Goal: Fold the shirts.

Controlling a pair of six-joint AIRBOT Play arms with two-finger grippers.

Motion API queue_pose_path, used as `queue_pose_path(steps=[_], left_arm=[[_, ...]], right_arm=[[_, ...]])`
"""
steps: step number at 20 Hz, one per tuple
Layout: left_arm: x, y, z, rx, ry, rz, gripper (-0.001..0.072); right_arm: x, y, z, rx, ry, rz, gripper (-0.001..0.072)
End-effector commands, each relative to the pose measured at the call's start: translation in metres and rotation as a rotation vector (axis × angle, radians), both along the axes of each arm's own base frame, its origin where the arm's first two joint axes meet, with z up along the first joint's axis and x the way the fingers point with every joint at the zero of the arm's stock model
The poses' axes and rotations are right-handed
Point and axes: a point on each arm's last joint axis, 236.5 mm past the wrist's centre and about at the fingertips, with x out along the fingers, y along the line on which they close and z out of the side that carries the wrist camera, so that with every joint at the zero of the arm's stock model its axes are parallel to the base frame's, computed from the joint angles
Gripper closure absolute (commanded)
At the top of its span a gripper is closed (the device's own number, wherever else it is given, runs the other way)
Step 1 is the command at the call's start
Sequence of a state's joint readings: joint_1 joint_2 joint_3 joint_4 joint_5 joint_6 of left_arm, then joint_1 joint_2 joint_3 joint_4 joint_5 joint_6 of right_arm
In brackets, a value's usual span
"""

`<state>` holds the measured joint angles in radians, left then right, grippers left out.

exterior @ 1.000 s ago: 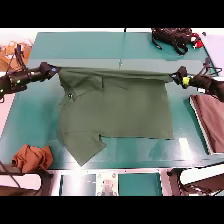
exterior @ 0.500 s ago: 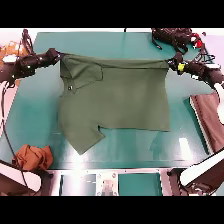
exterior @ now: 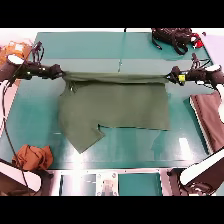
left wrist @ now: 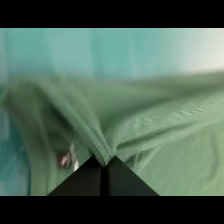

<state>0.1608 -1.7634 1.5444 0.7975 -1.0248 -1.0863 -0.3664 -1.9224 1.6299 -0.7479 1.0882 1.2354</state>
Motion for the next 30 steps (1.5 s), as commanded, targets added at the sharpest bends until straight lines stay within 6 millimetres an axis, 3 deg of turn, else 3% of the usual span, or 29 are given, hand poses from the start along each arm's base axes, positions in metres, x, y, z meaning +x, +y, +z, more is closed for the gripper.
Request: queue_pose_path(steps=[1, 7, 15, 16, 17, 18, 19, 20, 22, 23, 24, 25, 26, 28, 30], left_arm=[[-0.028, 0.010, -0.021, 0.077, 0.125, -0.046, 0.0680], [-0.045, 0.019, -0.038, 0.130, 0.202, -0.062, 0.0679], [-0.051, -0.017, -0.043, 0.143, 0.205, -0.132, 0.0678], [-0.058, -0.015, -0.045, 0.144, 0.236, -0.139, 0.0612], [-0.066, -0.010, -0.046, 0.158, 0.280, -0.136, 0.0236], [-0.073, -0.004, -0.044, 0.163, 0.331, -0.118, 0.0141], [-0.081, 0.004, -0.038, 0.168, 0.377, -0.118, 0.0141], [-0.093, 0.011, -0.029, 0.162, 0.431, -0.126, 0.0141], [-0.117, 0.023, -0.011, 0.130, 0.541, -0.135, 0.0241], [-0.131, 0.028, -0.005, 0.116, 0.594, -0.136, 0.0239], [-0.141, 0.031, 0.000, 0.105, 0.636, -0.136, 0.0255], [-0.149, 0.032, 0.003, 0.101, 0.661, -0.132, 0.0580], [-0.154, 0.031, 0.005, 0.100, 0.660, -0.131, 0.0671], [-0.172, 0.027, 0.008, 0.098, 0.663, -0.119, 0.0680], [-0.203, 0.023, 0.005, 0.107, 0.670, -0.098, 0.0680]], right_arm=[[-0.034, -0.007, -0.024, -0.040, 0.125, 0.062, 0.0698], [-0.054, -0.003, -0.047, -0.040, 0.194, 0.075, 0.0697], [-0.052, 0.009, -0.041, -0.004, 0.189, 0.086, 0.0686], [-0.056, 0.009, -0.039, 0.002, 0.201, 0.098, 0.0561], [-0.062, 0.006, -0.036, 0.012, 0.224, 0.107, 0.0435], [-0.070, 0.000, -0.032, 0.013, 0.258, 0.112, 0.0422], [-0.079, -0.010, -0.028, 0.011, 0.304, 0.105, 0.0421], [-0.090, -0.022, -0.022, 0.004, 0.348, 0.085, 0.0420], [-0.109, -0.042, -0.012, -0.015, 0.412, 0.044, 0.0423], [-0.119, -0.049, -0.005, -0.021, 0.438, 0.033, 0.0436], [-0.130, -0.051, 0.002, -0.014, 0.456, 0.034, 0.0576], [-0.140, -0.049, 0.007, -0.007, 0.466, 0.036, 0.0696], [-0.151, -0.045, 0.011, -0.007, 0.480, 0.039, 0.0698], [-0.182, -0.034, 0.015, -0.016, 0.501, 0.042, 0.0698], [-0.209, -0.024, 0.016, -0.028, 0.479, -0.011, 0.0699]])
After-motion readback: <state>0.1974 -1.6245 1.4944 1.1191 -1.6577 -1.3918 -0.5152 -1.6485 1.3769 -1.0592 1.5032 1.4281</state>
